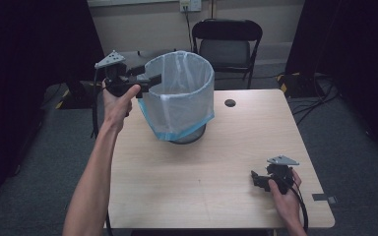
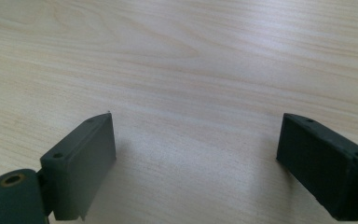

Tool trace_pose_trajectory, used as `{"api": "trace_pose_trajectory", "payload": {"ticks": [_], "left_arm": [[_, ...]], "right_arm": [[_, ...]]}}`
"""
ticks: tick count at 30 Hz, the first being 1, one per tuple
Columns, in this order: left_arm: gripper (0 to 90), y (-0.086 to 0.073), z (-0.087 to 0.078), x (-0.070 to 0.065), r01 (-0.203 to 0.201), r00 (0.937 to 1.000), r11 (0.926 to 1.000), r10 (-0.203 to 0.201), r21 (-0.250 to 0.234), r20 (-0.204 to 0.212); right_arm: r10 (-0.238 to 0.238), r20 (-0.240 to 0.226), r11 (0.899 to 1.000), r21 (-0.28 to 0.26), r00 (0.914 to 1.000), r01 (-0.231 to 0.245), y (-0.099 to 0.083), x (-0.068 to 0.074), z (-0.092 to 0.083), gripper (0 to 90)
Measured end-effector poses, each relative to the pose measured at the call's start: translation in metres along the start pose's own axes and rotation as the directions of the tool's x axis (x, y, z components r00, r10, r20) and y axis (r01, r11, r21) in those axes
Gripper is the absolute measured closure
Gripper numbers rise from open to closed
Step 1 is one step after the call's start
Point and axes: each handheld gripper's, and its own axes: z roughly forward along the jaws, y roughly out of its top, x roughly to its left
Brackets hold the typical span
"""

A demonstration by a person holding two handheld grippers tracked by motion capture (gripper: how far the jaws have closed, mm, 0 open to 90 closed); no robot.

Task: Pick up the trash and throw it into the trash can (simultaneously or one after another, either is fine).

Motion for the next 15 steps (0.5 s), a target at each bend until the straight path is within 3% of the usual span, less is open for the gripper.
{"api": "trace_pose_trajectory", "payload": {"ticks": [4, 7, 9, 11, 13, 15], "left_arm": [[15.5, -0.003, -0.005, -0.001, 0.001, 1.0000, 0.9999, -0.001, 0.012, 0.007], [15.6, -0.009, -0.009, -0.001, 0.035, 0.9984, 0.9990, -0.036, 0.028, 0.043], [15.6, -0.012, -0.013, -0.005, 0.014, 0.9994, 0.9994, -0.015, 0.031, 0.032], [15.5, -0.014, -0.018, -0.006, 0.022, 0.9990, 0.9991, -0.023, 0.035, 0.037], [15.5, -0.014, -0.023, -0.011, -0.006, 0.9993, 0.9988, 0.005, 0.048, 0.036], [15.5, -0.016, -0.028, -0.016, -0.018, 0.9984, 0.9985, 0.015, 0.052, 0.055]], "right_arm": [[-0.001, 0.000, 1.000, 0.000, 1.0000, 0.001, 0.000, 0.000, 0.000, 10.6], [0.000, 0.000, 1.000, 0.000, 1.0000, 0.000, 0.000, 0.000, 0.000, 10.6], [-0.001, 0.000, 1.000, 0.000, 1.0000, 0.001, 0.000, 0.000, 0.000, 10.6], [-0.001, 0.000, 1.000, 0.000, 1.0000, 0.001, 0.000, 0.000, 0.000, 10.6], [-0.001, 0.000, 1.000, 0.000, 1.0000, 0.001, 0.000, 0.000, 0.000, 10.6], [0.000, 0.000, 1.000, 0.000, 1.0000, 0.000, 0.000, 0.000, 0.000, 10.6]]}}
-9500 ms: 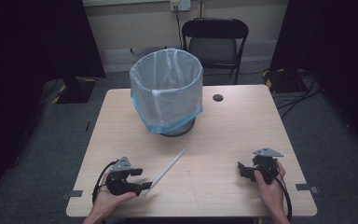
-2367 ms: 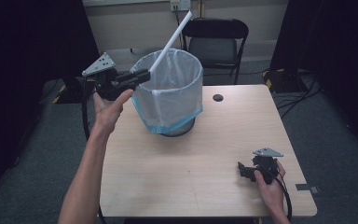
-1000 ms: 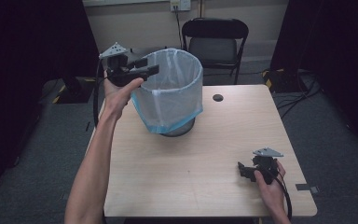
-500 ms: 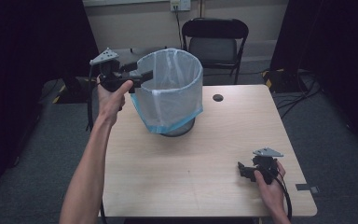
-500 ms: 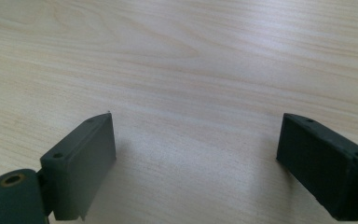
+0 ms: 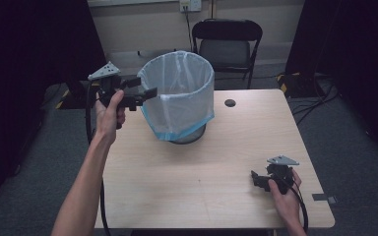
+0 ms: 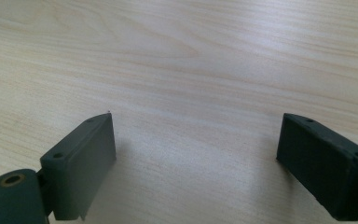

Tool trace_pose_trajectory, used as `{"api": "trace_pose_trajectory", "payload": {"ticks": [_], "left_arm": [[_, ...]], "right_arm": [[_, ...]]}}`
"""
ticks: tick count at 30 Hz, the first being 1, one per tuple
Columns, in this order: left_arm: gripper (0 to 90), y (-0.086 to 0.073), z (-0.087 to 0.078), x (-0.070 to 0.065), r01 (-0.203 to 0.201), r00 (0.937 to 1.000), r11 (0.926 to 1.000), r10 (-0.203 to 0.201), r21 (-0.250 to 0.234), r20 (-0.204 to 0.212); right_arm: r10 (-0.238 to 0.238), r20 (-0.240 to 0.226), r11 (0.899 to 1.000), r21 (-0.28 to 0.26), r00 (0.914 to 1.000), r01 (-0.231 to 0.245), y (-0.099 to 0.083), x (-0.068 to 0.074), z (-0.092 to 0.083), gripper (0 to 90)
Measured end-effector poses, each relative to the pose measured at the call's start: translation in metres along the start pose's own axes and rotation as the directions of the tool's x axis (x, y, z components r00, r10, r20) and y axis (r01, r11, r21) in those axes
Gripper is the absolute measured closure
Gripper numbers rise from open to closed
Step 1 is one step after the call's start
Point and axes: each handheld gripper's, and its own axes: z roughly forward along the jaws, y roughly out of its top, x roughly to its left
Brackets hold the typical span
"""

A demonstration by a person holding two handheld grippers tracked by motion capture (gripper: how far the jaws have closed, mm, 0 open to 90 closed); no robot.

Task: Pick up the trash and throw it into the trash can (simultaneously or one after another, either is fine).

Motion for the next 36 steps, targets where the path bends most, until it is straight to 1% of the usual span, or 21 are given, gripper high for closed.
{"api": "trace_pose_trajectory", "payload": {"ticks": [1, 2, 3, 4, 5, 6, 7, 8, 9, 13, 15, 17, 19, 23, 26, 28, 29, 32, 33, 34, 36], "left_arm": [[15.6, -0.001, -0.002, -0.002, -0.003, 0.9999, 1.0000, 0.003, -0.003, 0.012], [15.6, -0.002, -0.004, -0.004, -0.010, 0.9999, 0.9999, 0.010, 0.003, 0.011], [15.6, -0.004, -0.008, -0.008, -0.036, 0.9993, 0.9992, 0.036, 0.017, -0.005], [15.6, -0.004, -0.008, -0.008, -0.036, 0.9993, 0.9992, 0.036, 0.017, -0.005], [15.6, -0.007, -0.010, -0.011, -0.044, 0.9988, 0.9988, 0.044, 0.022, -0.019], [15.7, -0.009, -0.013, -0.012, -0.050, 0.9985, 0.9985, 0.050, 0.023, -0.022], [15.9, -0.013, -0.017, -0.015, -0.059, 0.9975, 0.9978, 0.060, 0.029, -0.037], [16.0, -0.013, -0.017, -0.015, -0.059, 0.9975, 0.9978, 0.060, 0.029, -0.037], [16.0, -0.018, -0.021, -0.018, -0.066, 0.9967, 0.9973, 0.067, 0.032, -0.045], [16.0, -0.024, -0.026, -0.023, -0.076, 0.9958, 0.9962, 0.078, 0.041, -0.048], [16.0, -0.029, -0.029, -0.026, -0.083, 0.9945, 0.9953, 0.086, 0.049, -0.059], [16.0, -0.034, -0.031, -0.029, -0.077, 0.9957, 0.9958, 0.080, 0.050, -0.047], [16.0, -0.038, -0.033, -0.032, -0.084, 0.9945, 0.9947, 0.087, 0.058, -0.057], [16.0, -0.048, -0.037, -0.037, -0.076, 0.9949, 0.9945, 0.081, 0.072, -0.060], [16.0, -0.057, -0.039, -0.039, -0.075, 0.9949, 0.9940, 0.080, 0.079, -0.061], [15.9, -0.063, -0.040, -0.040, -0.077, 0.9952, 0.9936, 0.081, 0.082, -0.054], [15.9, -0.065, -0.041, -0.041, -0.081, 0.9943, 0.9929, 0.087, 0.088, -0.063], [15.9, -0.074, -0.041, -0.044, -0.087, 0.9938, 0.9910, 0.094, 0.102, -0.059], [15.9, -0.080, -0.042, -0.046, -0.083, 0.9937, 0.9909, 0.090, 0.106, -0.067], [15.9, -0.080, -0.042, -0.046, -0.083, 0.9937, 0.9909, 0.090, 0.106, -0.067], [15.8, -0.087, -0.043, -0.046, -0.072, 0.9951, 0.9910, 0.079, 0.113, -0.059]], "right_arm": [[0.000, 0.000, 1.000, 0.000, 1.0000, 0.000, 0.000, 0.000, 0.000, 10.6], [0.000, 0.000, 1.000, 0.000, 1.0000, 0.000, 0.000, 0.000, 0.000, 10.6], [-0.001, 0.000, 1.000, 0.000, 1.0000, 0.001, 0.000, 0.000, 0.000, 10.6], [-0.001, 0.000, 1.000, 0.000, 1.0000, 0.001, 0.000, 0.000, 0.000, 10.6], [0.000, 0.000, 1.000, 0.000, 1.0000, 0.000, 0.000, 0.000, 0.000, 10.6], [0.000, 0.000, 1.000, 0.000, 1.0000, 0.000, 0.000, 0.000, 0.000, 10.6], [0.000, 0.000, 1.000, 0.000, 1.0000, 0.000, 0.000, 0.000, 0.000, 10.6], [0.000, 0.000, 1.000, 0.000, 1.0000, 0.000, 0.000, 0.000, 0.000, 10.6], [-0.001, 0.000, 1.000, 0.000, 1.0000, 0.001, 0.000, 0.000, 0.000, 10.6], [-0.001, 0.000, 1.000, 0.000, 1.0000, 0.001, 0.000, 0.000, 0.000, 10.6], [-0.001, 0.000, 1.000, 0.000, 1.0000, 0.001, 0.000, 0.000, 0.000, 10.6], [-0.001, 0.000, 1.000, 0.000, 1.0000, 0.001, 0.000, 0.000, 0.000, 10.6], [-0.001, 0.000, 1.000, 0.000, 1.0000, 0.001, 0.000, 0.000, 0.000, 10.6], [-0.001, 0.000, 1.000, 0.000, 1.0000, 0.001, 0.000, 0.000, 0.000, 10.6], [0.000, 0.000, 1.000, 0.000, 1.0000, 0.000, 0.000, 0.000, 0.000, 10.6], [-0.001, 0.000, 1.000, -0.001, 1.0000, 0.001, 0.000, 0.000, 0.000, 10.6], [0.000, 0.000, 1.000, 0.000, 1.0000, 0.000, 0.000, 0.000, 0.000, 10.6], [-0.001, 0.000, 1.000, -0.001, 1.0000, 0.001, 0.000, 0.000, 0.000, 10.6], [-0.001, 0.000, 1.000, 0.000, 1.0000, 0.001, 0.000, 0.000, 0.000, 10.6], [-0.001, 0.000, 1.000, 0.000, 1.0000, 0.001, 0.000, 0.000, 0.000, 10.6], [0.000, 0.000, 1.000, 0.000, 1.0000, 0.000, 0.000, 0.000, 0.000, 10.6]]}}
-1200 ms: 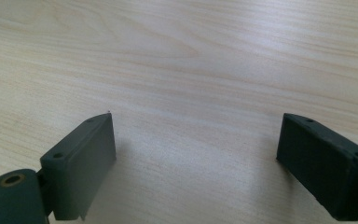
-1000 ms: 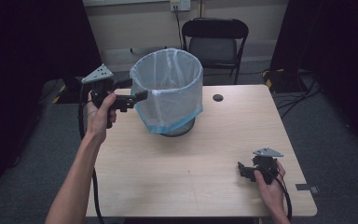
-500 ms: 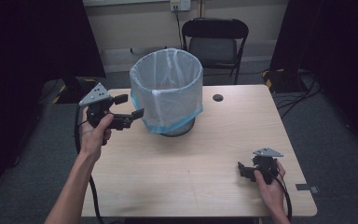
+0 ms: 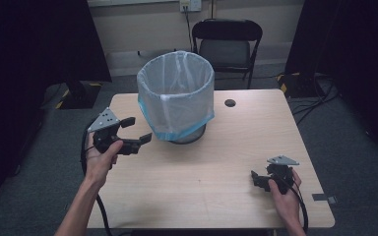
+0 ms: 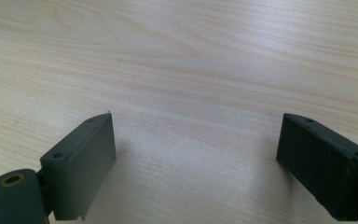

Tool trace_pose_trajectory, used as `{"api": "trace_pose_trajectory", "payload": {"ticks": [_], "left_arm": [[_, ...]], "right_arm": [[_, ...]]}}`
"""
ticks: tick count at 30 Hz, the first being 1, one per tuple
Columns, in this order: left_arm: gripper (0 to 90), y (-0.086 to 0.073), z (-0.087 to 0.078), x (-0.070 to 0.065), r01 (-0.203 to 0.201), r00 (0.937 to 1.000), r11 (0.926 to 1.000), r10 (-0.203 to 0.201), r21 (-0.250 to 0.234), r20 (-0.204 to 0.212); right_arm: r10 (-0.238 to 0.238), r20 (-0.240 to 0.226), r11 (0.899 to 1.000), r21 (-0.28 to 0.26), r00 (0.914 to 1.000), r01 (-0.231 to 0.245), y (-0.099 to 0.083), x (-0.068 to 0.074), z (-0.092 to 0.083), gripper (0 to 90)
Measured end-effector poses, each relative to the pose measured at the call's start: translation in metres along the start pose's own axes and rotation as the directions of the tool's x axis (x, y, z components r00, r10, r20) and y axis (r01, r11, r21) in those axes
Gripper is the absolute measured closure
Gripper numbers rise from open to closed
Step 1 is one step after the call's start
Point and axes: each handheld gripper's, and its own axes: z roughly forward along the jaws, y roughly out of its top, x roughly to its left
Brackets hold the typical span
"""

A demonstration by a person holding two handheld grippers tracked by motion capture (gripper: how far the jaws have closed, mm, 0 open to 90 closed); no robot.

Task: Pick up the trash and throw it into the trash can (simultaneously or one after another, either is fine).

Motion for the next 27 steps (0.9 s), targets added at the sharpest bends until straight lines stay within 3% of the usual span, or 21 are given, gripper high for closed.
{"api": "trace_pose_trajectory", "payload": {"ticks": [5, 7, 11, 19, 27], "left_arm": [[15.9, -0.012, -0.002, -0.002, 0.001, 0.9998, 0.9998, 0.000, 0.020, -0.018], [15.7, -0.017, 0.000, -0.004, -0.027, 0.9985, 0.9984, 0.030, 0.050, -0.046], [16.2, -0.028, 0.000, -0.008, -0.027, 0.9984, 0.9979, 0.030, 0.059, -0.047], [15.9, -0.053, 0.001, -0.014, -0.005, 0.9993, 0.9963, 0.008, 0.085, -0.036], [15.9, -0.090, 0.004, -0.018, 0.019, 0.9988, 0.9878, -0.012, 0.155, -0.048]], "right_arm": [[0.000, 0.000, 1.000, 0.000, 1.0000, 0.000, 0.000, 0.000, 0.000, 10.6], [0.000, 0.000, 1.000, 0.000, 1.0000, 0.000, 0.000, 0.000, 0.000, 10.6], [0.001, 0.000, 1.000, 0.001, 1.0000, -0.001, 0.000, 0.000, 0.000, 10.6], [0.000, 0.000, 1.000, 0.000, 1.0000, 0.000, 0.000, 0.000, 0.000, 10.6], [0.000, 0.000, 1.000, 0.000, 1.0000, 0.000, 0.000, 0.000, 0.000, 10.6]]}}
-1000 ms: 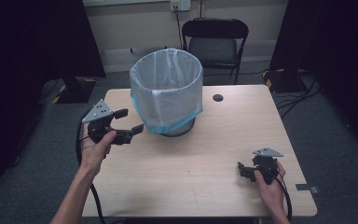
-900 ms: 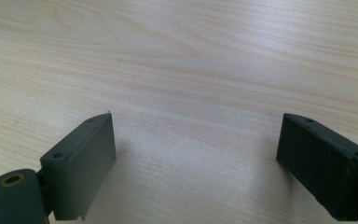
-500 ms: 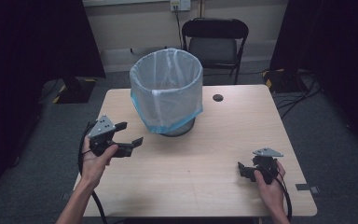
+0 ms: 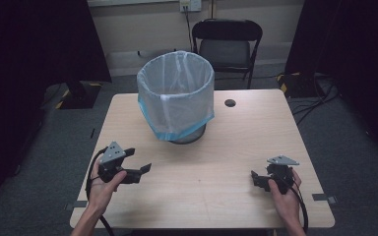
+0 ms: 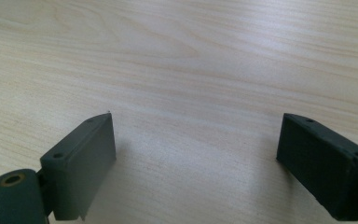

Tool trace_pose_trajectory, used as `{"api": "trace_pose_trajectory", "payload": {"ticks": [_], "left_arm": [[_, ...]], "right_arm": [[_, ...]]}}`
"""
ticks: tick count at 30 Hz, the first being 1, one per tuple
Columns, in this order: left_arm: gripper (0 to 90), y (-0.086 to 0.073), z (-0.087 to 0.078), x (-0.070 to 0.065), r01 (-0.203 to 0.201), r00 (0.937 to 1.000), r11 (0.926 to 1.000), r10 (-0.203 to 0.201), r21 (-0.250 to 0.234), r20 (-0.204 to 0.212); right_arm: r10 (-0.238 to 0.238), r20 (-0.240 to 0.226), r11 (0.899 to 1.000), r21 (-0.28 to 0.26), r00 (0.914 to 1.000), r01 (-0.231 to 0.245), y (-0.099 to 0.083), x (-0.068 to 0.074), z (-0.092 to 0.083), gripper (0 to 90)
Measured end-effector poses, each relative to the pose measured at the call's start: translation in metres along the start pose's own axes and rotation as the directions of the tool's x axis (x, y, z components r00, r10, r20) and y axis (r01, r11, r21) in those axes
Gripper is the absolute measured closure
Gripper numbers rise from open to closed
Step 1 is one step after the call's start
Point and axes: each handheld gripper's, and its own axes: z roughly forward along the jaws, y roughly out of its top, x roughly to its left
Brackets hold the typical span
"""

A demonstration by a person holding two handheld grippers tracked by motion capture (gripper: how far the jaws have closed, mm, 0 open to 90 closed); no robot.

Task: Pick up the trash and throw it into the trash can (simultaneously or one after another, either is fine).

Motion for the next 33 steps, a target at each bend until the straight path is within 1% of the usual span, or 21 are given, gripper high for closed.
{"api": "trace_pose_trajectory", "payload": {"ticks": [1, 3, 5, 7, 9, 11, 14, 17, 18, 19, 21, 22, 24, 28, 29, 31, 32, 33], "left_arm": [[15.9, 0.000, 0.000, 0.000, 0.000, 1.0000, 1.0000, 0.000, 0.000, 0.000], [16.0, -0.008, 0.001, 0.000, 0.014, 0.9999, 0.9999, -0.014, 0.009, -0.003], [16.0, -0.016, 0.004, 0.000, 0.022, 0.9997, 0.9993, -0.022, 0.029, -0.006], [16.0, -0.025, 0.006, -0.001, 0.040, 0.9992, 0.9987, -0.040, 0.031, -0.005], [16.2, -0.034, 0.008, 0.000, 0.038, 0.9993, 0.9977, -0.038, 0.056, -0.006], [16.2, -0.042, 0.009, 0.000, 0.060, 0.9982, 0.9960, -0.059, 0.067, -0.009], [16.2, -0.052, 0.010, 0.001, 0.065, 0.9979, 0.9939, -0.063, 0.090, -0.016], [16.2, -0.063, 0.012, 0.001, 0.075, 0.9971, 0.9900, -0.073, 0.120, -0.023], [16.3, -0.066, 0.012, 0.002, 0.084, 0.9964, 0.9885, -0.082, 0.126, -0.021], [16.3, -0.068, 0.013, 0.002, 0.077, 0.9969, 0.9881, -0.075, 0.133, -0.024], [16.3, -0.076, 0.014, 0.004, 0.093, 0.9955, 0.9851, -0.089, 0.145, -0.031], [16.3, -0.079, 0.015, 0.005, 0.108, 0.9940, 0.9823, -0.105, 0.153, -0.030], [16.3, -0.085, 0.016, 0.006, 0.121, 0.9925, 0.9786, -0.116, 0.167, -0.040], [16.0, -0.090, 0.019, 0.009, 0.126, 0.9912, 0.9728, -0.116, 0.194, -0.064], [16.1, -0.091, 0.020, 0.009, 0.123, 0.9915, 0.9717, -0.111, 0.202, -0.068], [16.0, -0.095, 0.023, 0.009, 0.132, 0.9900, 0.9687, -0.118, 0.210, -0.077], [15.7, -0.096, 0.023, 0.008, 0.122, 0.9906, 0.9709, -0.107, 0.206, -0.085], [15.8, -0.096, 0.023, 0.007, 0.107, 0.9920, 0.9713, -0.090, 0.212, -0.089]], "right_arm": [[0.000, 0.000, 1.000, 0.000, 1.0000, 0.000, 0.000, 0.000, 0.000, 10.6], [0.001, 0.000, 1.000, 0.000, 1.0000, -0.001, 0.000, 0.000, 0.000, 10.6], [0.000, 0.000, 1.000, 0.000, 1.0000, 0.000, 0.000, 0.000, 0.000, 10.6], [0.000, 0.000, 1.000, 0.000, 1.0000, 0.000, 0.000, 0.000, 0.000, 10.6], [0.000, 0.000, 1.000, 0.000, 1.0000, 0.000, 0.000, 0.000, 0.000, 10.6], [0.000, 0.000, 1.000, 0.000, 1.0000, 0.000, 0.000, 0.000, 0.000, 10.6], [0.001, 0.000, 1.000, 0.000, 1.0000, -0.001, 0.000, 0.000, 0.000, 10.6], [0.000, 0.000, 1.000, 0.000, 1.0000, 0.000, 0.000, 0.000, 0.000, 10.6], [0.001, 0.000, 1.000, 0.001, 1.0000, -0.001, 0.000, 0.000, 0.000, 10.6], [0.000, 0.000, 1.000, 0.000, 1.0000, 0.000, 0.000, 0.000, 0.000, 10.6], [0.001, 0.000, 1.000, 0.000, 1.0000, -0.001, 0.000, 0.000, 0.000, 10.6], [0.000, 0.000, 1.000, 0.000, 1.0000, 0.000, 0.000, 0.000, 0.000, 10.6], [0.000, 0.000, 1.000, 0.000, 1.0000, 0.000, 0.000, 0.000, 0.000, 10.6], [0.000, 0.000, 1.000, 0.000, 1.0000, 0.000, 0.000, 0.000, 0.000, 10.6], [0.000, 0.000, 1.000, 0.000, 1.0000, 0.000, 0.000, 0.000, 0.000, 10.7], [0.000, 0.000, 1.000, 0.000, 1.0000, 0.000, 0.000, 0.000, 0.000, 10.6], [0.001, 0.000, 1.000, 0.000, 1.0000, -0.001, 0.000, 0.000, 0.000, 10.6], [0.001, 0.000, 1.000, 0.001, 1.0000, -0.001, 0.000, 0.000, 0.000, 10.6]]}}
